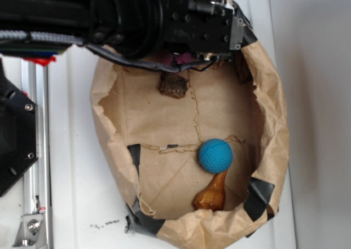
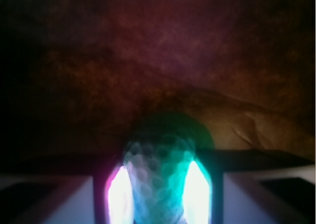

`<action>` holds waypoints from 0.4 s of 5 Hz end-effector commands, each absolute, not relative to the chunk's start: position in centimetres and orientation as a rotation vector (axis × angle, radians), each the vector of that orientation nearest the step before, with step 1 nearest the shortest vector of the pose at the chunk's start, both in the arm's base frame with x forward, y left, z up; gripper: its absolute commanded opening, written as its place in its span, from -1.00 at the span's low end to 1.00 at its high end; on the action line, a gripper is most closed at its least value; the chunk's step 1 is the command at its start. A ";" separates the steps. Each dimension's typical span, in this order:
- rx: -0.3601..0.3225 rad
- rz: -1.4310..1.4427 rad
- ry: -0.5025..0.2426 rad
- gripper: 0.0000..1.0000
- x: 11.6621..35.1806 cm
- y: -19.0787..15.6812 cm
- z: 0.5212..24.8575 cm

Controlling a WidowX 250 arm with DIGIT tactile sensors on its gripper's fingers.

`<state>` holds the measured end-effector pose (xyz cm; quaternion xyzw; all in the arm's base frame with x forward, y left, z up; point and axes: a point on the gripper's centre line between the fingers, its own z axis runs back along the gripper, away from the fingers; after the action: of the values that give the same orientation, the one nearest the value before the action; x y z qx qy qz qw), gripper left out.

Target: Grab the green ball.

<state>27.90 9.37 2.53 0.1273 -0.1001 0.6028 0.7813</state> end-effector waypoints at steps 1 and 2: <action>0.222 1.305 -0.276 -1.00 27.8 10.2 4.1; 0.203 1.283 -0.273 -1.00 27.9 10.2 4.1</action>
<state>27.95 8.91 2.57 0.1088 -0.1011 0.5847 0.7976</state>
